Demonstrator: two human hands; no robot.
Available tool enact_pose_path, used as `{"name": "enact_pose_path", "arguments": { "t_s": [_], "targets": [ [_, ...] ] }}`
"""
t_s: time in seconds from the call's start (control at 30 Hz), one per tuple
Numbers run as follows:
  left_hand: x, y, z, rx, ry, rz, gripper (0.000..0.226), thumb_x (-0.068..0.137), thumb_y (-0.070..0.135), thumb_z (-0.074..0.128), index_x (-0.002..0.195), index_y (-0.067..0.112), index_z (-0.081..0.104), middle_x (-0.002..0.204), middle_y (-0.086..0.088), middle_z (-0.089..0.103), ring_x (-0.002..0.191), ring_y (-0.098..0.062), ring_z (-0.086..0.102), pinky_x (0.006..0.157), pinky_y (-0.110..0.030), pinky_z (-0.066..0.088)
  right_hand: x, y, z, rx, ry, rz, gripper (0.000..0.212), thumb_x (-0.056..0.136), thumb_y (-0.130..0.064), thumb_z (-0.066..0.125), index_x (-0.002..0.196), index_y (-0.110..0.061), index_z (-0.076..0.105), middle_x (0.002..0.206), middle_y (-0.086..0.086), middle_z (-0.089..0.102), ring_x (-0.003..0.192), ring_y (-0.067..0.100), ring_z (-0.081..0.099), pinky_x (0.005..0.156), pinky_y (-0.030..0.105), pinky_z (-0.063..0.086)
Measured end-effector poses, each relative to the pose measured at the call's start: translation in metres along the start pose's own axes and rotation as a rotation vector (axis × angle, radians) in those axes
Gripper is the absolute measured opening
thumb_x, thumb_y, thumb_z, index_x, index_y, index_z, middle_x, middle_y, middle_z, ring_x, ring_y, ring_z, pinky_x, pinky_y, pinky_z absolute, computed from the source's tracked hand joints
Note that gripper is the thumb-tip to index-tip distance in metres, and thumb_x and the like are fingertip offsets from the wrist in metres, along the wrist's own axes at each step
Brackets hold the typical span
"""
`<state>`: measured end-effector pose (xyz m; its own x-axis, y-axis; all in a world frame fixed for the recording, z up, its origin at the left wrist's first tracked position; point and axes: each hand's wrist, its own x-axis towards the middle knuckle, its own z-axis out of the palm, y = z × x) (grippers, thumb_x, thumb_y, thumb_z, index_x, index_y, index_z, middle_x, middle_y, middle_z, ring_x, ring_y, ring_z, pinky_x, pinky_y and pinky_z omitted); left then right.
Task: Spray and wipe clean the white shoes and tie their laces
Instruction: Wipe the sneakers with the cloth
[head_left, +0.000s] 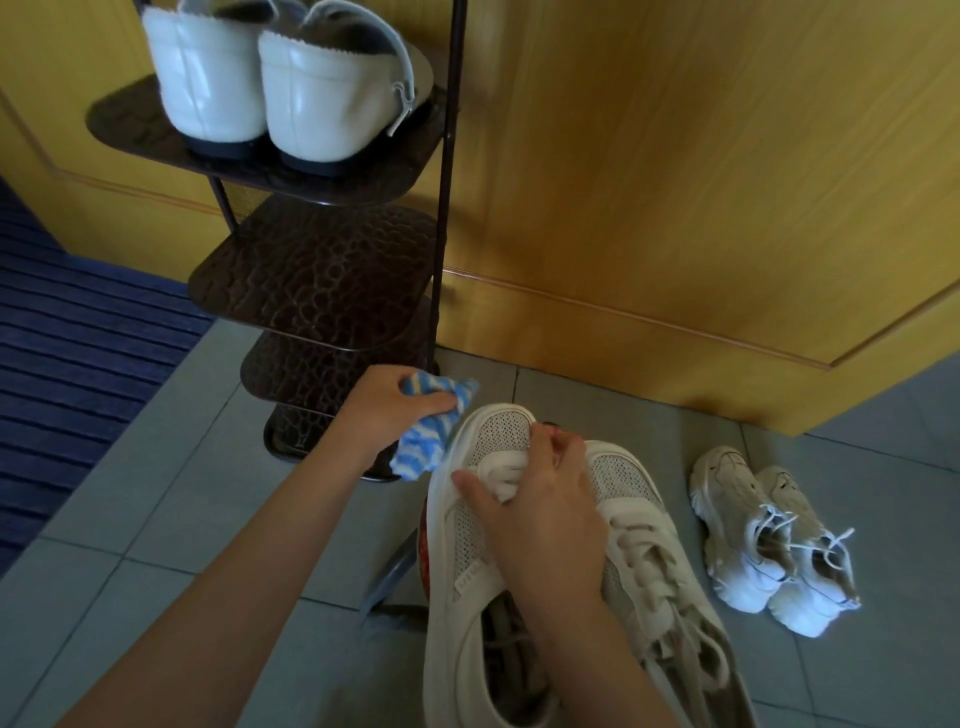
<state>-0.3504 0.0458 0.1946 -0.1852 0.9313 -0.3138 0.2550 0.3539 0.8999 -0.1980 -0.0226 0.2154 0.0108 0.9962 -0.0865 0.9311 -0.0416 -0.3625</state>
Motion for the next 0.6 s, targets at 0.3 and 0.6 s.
{"name": "enact_pose_path", "arguments": {
  "t_s": [0.3,0.6],
  "targets": [
    [-0.029,0.057,0.012,-0.517,-0.204,-0.026,0.029,0.094,0.017,0.051,0.115,0.000,0.062,0.107,-0.015,0.068,0.088,-0.015,0.067,0.077,-0.020,0.055,0.062,0.000,-0.078,0.619,-0.205,-0.241,0.068,0.075,-0.050,0.069,0.136,-0.031,0.047,0.130,-0.009,0.046,0.117,0.004,0.048,0.089,0.015,0.041],
    [-0.033,0.064,0.023,-0.078,0.003,-0.094,0.041,0.086,0.043,0.058,0.116,0.016,0.051,0.114,-0.009,0.061,0.092,-0.017,0.061,0.085,-0.037,0.054,0.140,0.031,-0.077,0.725,-0.164,-0.391,0.033,0.080,0.001,0.069,0.102,-0.023,0.066,0.106,0.001,0.066,0.095,0.010,0.060,0.077,0.011,0.049]
  ]
}}
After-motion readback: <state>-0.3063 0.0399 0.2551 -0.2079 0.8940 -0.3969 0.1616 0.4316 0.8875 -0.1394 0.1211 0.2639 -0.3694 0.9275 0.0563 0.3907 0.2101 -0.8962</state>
